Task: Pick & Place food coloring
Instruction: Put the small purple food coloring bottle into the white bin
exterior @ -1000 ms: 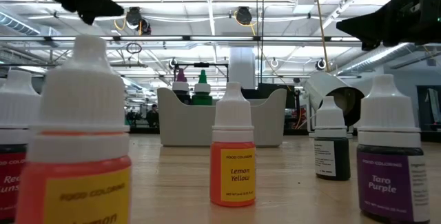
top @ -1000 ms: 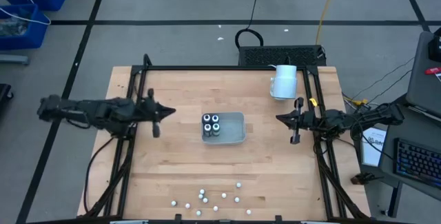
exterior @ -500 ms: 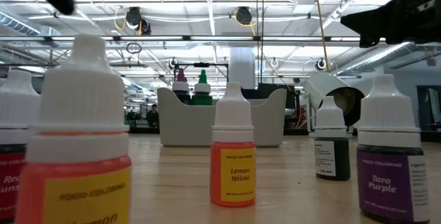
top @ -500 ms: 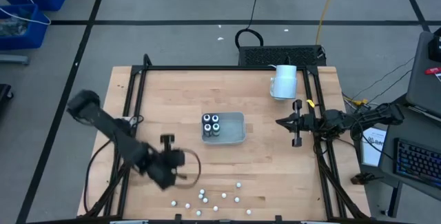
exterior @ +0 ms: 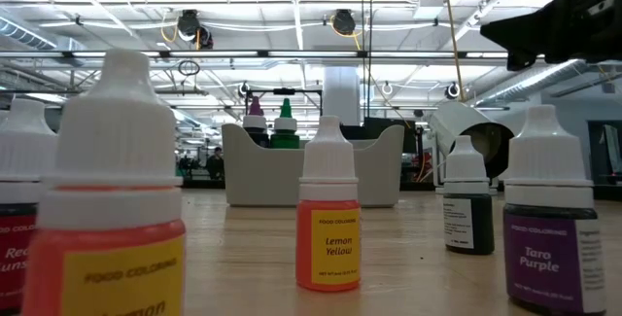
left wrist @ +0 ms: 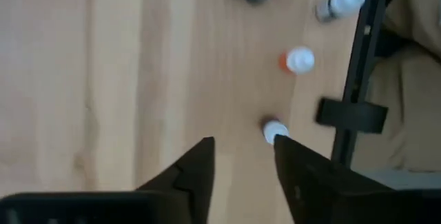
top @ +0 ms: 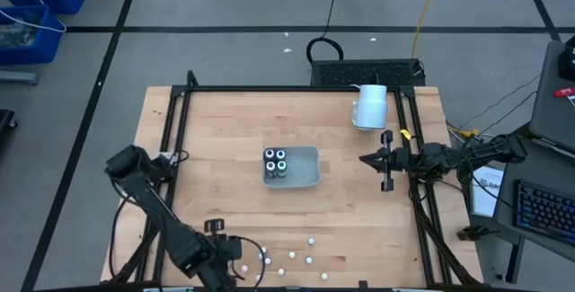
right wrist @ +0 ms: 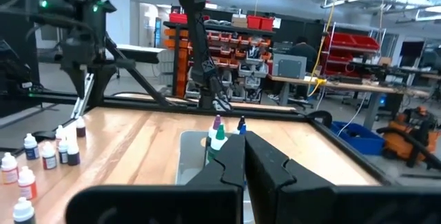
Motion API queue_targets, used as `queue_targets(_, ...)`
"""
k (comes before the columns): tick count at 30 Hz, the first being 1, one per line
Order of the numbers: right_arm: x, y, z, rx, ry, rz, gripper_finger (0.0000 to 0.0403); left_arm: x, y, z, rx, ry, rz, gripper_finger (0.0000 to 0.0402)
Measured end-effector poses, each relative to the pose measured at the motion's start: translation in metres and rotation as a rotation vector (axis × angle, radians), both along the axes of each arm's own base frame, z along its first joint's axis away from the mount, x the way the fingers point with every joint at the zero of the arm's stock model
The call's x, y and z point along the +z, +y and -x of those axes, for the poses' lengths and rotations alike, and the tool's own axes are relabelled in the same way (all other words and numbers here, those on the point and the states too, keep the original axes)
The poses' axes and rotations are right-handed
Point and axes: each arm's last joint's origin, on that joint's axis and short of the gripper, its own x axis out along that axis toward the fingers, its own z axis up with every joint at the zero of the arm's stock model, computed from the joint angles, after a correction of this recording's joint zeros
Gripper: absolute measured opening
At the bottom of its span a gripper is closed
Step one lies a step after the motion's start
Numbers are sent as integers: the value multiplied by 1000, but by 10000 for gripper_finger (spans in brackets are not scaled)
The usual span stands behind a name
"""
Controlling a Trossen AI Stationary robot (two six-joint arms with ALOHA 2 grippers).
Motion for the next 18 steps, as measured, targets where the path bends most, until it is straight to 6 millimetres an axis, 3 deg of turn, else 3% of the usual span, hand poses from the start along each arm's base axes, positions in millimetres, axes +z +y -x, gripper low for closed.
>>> queue_targets(8,-2,0,0,3,23,-24,0,-16,-17,2,25,23,37,222)
queue_targets(18,-2,0,0,4,22,-22,0,-34,-30,-5,-17,-10,69,228)
